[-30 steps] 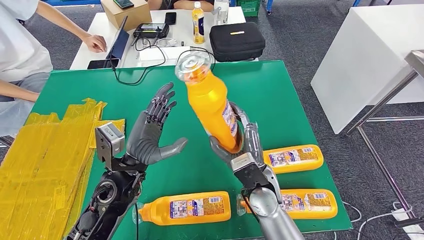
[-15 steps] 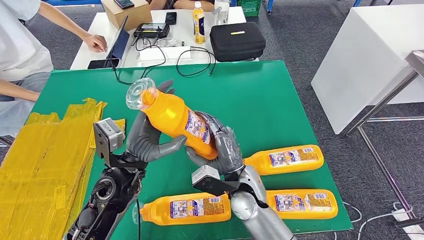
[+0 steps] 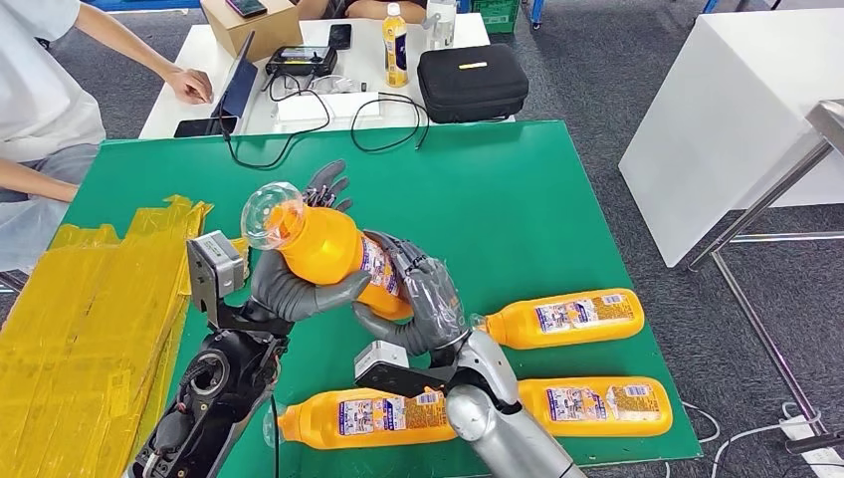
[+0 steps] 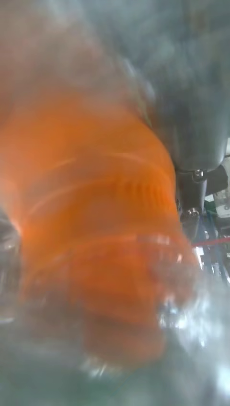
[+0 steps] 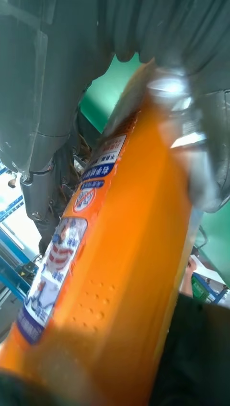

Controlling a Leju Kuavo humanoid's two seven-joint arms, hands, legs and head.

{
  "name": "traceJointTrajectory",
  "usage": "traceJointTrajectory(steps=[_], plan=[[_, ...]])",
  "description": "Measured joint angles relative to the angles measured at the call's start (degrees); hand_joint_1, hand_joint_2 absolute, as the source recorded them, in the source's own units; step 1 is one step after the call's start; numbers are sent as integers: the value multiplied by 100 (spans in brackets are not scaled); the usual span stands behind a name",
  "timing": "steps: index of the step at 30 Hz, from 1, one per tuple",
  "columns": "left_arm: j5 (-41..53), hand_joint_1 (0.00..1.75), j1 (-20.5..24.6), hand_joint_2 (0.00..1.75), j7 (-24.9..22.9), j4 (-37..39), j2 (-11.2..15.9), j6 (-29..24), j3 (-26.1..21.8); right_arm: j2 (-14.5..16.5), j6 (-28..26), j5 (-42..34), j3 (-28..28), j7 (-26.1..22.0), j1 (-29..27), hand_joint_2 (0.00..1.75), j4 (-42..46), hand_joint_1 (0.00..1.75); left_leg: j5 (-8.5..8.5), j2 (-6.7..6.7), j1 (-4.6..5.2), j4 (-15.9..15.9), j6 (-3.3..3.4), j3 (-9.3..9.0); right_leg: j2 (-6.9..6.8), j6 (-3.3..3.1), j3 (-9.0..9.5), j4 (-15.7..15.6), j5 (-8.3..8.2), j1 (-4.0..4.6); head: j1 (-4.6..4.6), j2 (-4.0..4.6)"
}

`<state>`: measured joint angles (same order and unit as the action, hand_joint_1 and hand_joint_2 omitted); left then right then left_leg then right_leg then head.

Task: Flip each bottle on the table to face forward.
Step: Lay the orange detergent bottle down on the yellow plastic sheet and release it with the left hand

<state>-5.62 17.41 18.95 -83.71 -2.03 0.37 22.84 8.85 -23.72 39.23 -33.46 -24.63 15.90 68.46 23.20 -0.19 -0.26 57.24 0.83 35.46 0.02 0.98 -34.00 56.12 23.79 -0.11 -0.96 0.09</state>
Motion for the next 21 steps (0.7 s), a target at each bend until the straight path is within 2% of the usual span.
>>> traceJointTrajectory(steps=[3,4,7,8,21], plan=[[-3,0,-5,175,6,3,0,3,-8,24,-12,-9,-45,2,-1,175,-10,175,2,0,0,0,-1,-5,0,0,4,0,1,0,0,1],[-6,22,-10,175,12,9,0,7,-17,45,-24,-18,-92,6,-2,175,-20,175,3,0,0,0,-2,-10,0,0,9,0,1,0,-1,1],[-147,153,-11,175,3,75,0,83,-42,73,-64,-5,-210,49,2,175,-49,175,4,0,0,0,-5,-17,0,-1,15,0,1,0,0,0],[-223,175,-8,175,-9,109,0,122,-47,67,-77,11,-233,71,7,175,-59,175,4,1,0,0,-5,-17,0,-1,14,0,1,0,0,0],[-377,175,-4,175,-26,286,-2,214,-128,48,-107,6,-355,123,49,175,-158,175,4,1,-1,0,-5,-13,1,0,8,0,0,0,-1,0]])
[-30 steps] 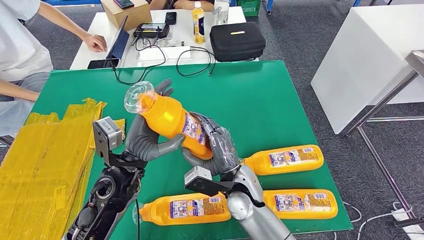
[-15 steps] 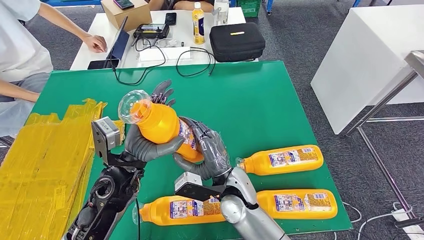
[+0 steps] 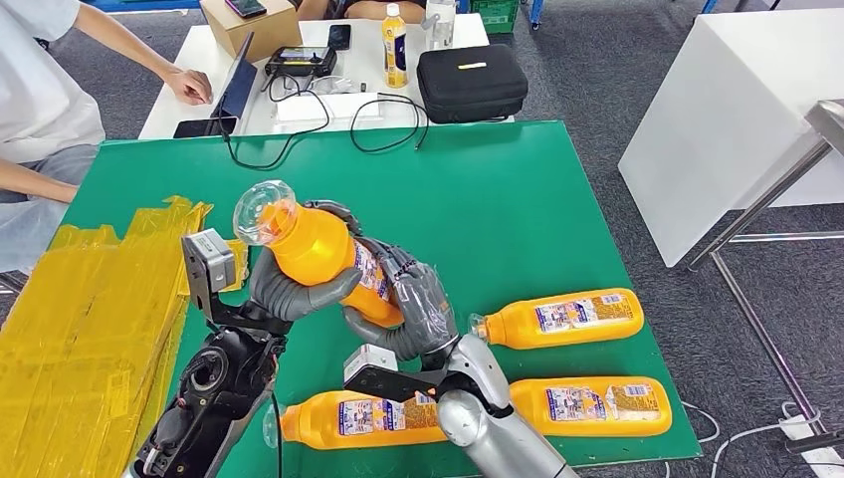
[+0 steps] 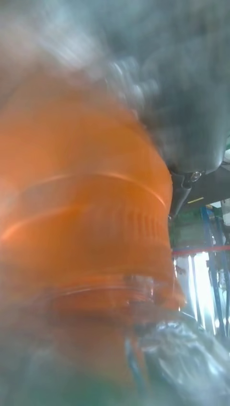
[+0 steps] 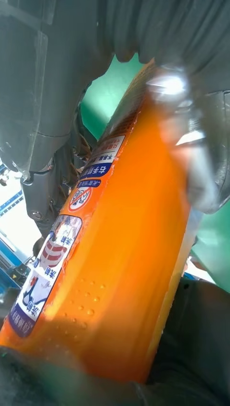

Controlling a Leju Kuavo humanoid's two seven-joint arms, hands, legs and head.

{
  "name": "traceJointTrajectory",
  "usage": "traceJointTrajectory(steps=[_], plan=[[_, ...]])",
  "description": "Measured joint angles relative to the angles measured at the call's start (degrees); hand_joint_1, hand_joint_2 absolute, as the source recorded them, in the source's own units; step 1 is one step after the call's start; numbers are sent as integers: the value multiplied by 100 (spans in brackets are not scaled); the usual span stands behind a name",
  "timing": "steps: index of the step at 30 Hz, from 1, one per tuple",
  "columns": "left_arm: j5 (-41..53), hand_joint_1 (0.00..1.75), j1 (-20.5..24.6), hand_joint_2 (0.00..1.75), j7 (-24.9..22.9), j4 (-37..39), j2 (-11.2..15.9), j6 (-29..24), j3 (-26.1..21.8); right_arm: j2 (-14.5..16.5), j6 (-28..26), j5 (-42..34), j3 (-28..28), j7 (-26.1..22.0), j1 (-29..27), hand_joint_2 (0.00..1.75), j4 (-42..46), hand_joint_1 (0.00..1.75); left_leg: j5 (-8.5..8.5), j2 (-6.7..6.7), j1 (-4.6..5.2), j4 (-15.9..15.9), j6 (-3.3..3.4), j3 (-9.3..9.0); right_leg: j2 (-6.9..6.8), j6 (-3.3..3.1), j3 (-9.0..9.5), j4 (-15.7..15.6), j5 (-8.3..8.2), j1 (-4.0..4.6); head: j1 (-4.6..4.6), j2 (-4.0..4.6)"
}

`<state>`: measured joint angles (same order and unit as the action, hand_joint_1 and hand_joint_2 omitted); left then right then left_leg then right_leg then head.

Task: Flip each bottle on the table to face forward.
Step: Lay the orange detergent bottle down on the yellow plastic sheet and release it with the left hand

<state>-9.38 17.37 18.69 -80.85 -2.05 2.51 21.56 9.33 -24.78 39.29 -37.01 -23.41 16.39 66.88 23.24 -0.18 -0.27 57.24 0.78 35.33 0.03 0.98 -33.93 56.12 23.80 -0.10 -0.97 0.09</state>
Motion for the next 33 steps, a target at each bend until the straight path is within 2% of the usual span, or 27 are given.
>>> traceJointTrajectory(steps=[10,11,14,15,21,27,30,33], plan=[[-34,175,17,175,1,46,-45,-31,-14,-4,-80,-51,-20,-5,-6,175,-13,175,0,0,0,0,0,2,0,0,-2,0,0,0,1,0],[-43,175,18,175,2,46,-50,-51,-14,-4,-96,-56,-19,-8,-7,175,-13,169,0,0,0,0,0,2,0,0,-2,0,0,0,1,0],[-58,175,24,175,16,46,-73,-142,-15,-6,-183,-75,-19,-24,-15,175,-12,40,0,0,0,0,0,3,0,0,-2,0,0,0,1,0],[-68,175,28,175,26,45,-81,-187,-16,-7,-234,-81,-18,-38,-26,175,-9,1,0,0,0,0,0,3,0,0,-2,0,0,0,1,0],[-252,175,20,175,80,8,-103,-568,-104,-98,-480,-230,42,-122,-218,175,289,0,0,0,0,0,0,5,0,0,-3,0,0,0,2,0],[-271,175,-25,175,225,-116,-13,-1054,-644,-352,-388,-885,454,-289,-722,175,1419,0,1,-1,-1,-1,0,9,-2,-1,-5,0,1,1,2,0],[-34,175,-21,175,257,-148,43,-1320,-828,-442,-412,-1018,674,-322,-936,175,1898,0,1,0,-1,-1,0,9,-1,-1,-6,0,1,1,2,0],[650,175,7,175,323,-161,136,-1894,-1030,-505,-473,-1266,1005,-363,-1170,175,2357,0,1,-1,-1,-1,0,10,-1,-1,-6,0,1,0,1,0]])
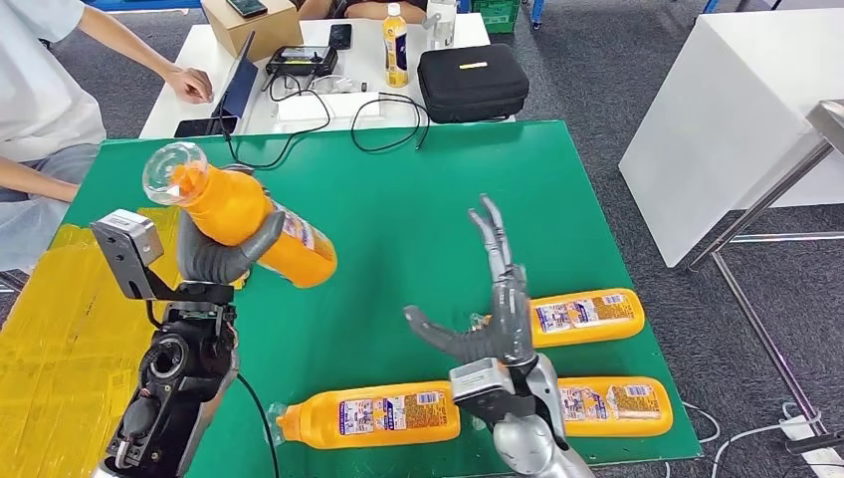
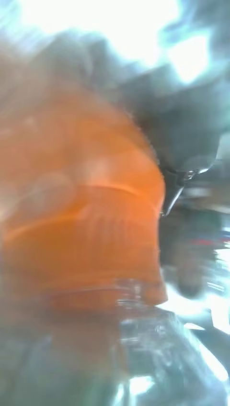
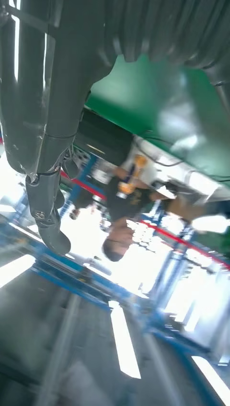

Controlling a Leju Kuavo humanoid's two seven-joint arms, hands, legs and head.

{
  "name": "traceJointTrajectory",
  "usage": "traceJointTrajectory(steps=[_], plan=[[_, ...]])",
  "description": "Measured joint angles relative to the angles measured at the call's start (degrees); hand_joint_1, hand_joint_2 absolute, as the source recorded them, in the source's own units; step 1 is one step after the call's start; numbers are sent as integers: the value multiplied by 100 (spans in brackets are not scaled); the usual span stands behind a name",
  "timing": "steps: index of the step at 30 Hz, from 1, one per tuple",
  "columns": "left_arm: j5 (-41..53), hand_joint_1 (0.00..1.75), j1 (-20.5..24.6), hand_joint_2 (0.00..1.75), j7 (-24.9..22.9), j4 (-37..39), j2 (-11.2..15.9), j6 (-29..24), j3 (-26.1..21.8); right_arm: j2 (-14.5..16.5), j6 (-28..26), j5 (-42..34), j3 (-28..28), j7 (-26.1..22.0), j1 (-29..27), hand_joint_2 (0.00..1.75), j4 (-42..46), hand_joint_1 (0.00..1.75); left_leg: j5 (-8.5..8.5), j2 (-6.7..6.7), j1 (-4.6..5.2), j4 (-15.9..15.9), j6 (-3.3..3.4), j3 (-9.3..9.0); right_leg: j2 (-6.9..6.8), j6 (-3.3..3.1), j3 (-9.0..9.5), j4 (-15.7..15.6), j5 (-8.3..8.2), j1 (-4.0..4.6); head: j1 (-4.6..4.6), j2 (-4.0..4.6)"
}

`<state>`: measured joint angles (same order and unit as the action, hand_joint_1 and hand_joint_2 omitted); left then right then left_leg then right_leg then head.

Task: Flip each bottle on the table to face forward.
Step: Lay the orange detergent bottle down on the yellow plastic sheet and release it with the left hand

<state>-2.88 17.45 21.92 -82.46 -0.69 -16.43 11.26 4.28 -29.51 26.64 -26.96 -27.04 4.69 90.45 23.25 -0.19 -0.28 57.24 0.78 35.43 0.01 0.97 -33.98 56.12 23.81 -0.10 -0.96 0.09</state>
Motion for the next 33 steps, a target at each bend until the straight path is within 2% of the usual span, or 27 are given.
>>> traceJointTrajectory(steps=[5,8,12,15,17,22,29,32,33], plan=[[2060,175,67,175,-5,-1,165,-1247,-241,-52,96,-299,553,-45,-343,175,620,0,0,0,0,0,0,0,0,0,1,0,0,0,0,0],[3100,175,79,175,-199,5,246,-1648,-334,-53,195,-393,758,-41,-478,175,890,0,0,0,0,0,0,0,0,0,0,0,0,0,-1,0],[5478,175,143,175,-886,140,472,-1900,-418,-83,385,-457,952,41,-578,175,1203,0,0,2,0,-1,0,0,1,0,-1,0,0,0,0,1],[7318,175,222,175,-1438,410,799,-1876,-459,-170,693,-565,1053,204,-595,175,1369,0,0,7,-1,-2,-1,-3,4,-1,-1,0,0,1,-1,1],[8076,175,304,175,-1647,682,1027,-1761,-460,-256,987,-753,1104,286,-594,175,1425,0,-1,8,-2,-2,-1,-5,4,-1,-1,0,0,1,-1,1],[8786,175,597,175,-1817,1557,1487,-1469,-395,-403,1475,-1128,1235,247,-588,175,1460,0,-3,8,-2,-1,-4,-5,4,-1,-1,2,0,2,-1,1],[8895,175,816,175,-1861,2205,1698,-1458,-280,-469,1550,-1186,1312,208,-587,175,1499,0,-2,7,0,-1,-4,0,4,0,-3,1,0,1,-1,1],[8898,175,846,175,-1865,2318,1730,-1455,-244,-484,1552,-1187,1324,208,-586,44,1506,0,-1,6,0,-1,-3,1,4,0,-4,0,0,0,0,1],[8908,175,857,175,-1868,2347,1739,-1435,-231,-488,1556,-1193,1326,208,-586,44,1507,0,-1,6,0,-1,-3,1,4,0,-4,0,0,0,1,0]])
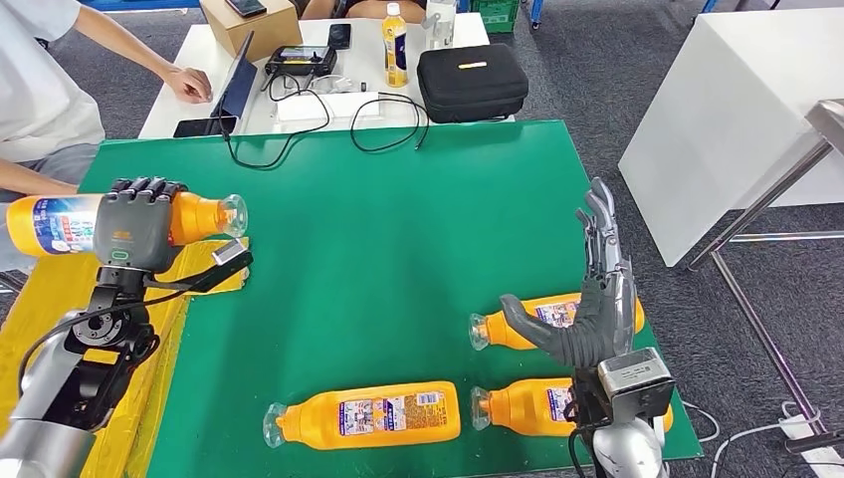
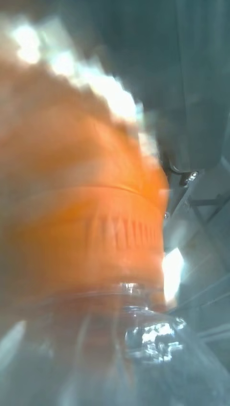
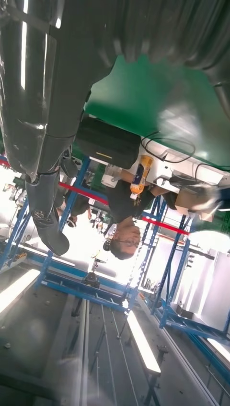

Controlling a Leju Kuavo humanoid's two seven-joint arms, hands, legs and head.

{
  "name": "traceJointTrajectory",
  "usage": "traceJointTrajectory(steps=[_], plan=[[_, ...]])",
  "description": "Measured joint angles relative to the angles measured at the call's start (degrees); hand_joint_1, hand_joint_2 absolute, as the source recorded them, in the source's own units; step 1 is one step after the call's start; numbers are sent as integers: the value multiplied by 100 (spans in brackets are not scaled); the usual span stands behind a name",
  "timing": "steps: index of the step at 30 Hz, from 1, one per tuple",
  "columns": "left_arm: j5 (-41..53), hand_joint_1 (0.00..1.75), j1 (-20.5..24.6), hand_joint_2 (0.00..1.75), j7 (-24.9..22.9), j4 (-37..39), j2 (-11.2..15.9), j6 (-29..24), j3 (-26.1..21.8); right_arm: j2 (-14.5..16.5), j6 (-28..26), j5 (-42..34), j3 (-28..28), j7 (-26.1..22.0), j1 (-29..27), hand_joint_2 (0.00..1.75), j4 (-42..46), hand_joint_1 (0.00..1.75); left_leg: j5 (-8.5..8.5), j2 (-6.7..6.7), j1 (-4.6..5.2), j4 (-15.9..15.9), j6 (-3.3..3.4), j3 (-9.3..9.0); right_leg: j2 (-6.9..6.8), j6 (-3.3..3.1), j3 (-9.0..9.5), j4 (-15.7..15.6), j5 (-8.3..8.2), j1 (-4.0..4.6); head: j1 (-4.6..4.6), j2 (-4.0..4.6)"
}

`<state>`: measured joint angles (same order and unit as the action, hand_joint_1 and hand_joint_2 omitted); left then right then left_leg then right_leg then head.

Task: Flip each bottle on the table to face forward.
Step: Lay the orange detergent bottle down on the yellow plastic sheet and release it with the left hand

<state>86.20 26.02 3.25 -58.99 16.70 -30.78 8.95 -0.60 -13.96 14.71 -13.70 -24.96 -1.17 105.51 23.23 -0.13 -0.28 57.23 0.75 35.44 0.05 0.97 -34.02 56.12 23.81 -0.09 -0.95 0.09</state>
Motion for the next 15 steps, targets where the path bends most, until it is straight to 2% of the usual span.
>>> traceJointTrajectory(steps=[3,15], plan=[[99,175,70,175,-34,159,39,184,56,-7,9,-25,4,-6,-1,175,1,0,0,0,-1,0,0,0,0,0,0,0,0,1,-1,0],[-253,175,591,175,-25,2198,85,370,251,-39,8,-60,43,-42,-52,175,-24,0,-2,1,-2,0,-2,0,1,0,-4,1,0,1,0,0]])
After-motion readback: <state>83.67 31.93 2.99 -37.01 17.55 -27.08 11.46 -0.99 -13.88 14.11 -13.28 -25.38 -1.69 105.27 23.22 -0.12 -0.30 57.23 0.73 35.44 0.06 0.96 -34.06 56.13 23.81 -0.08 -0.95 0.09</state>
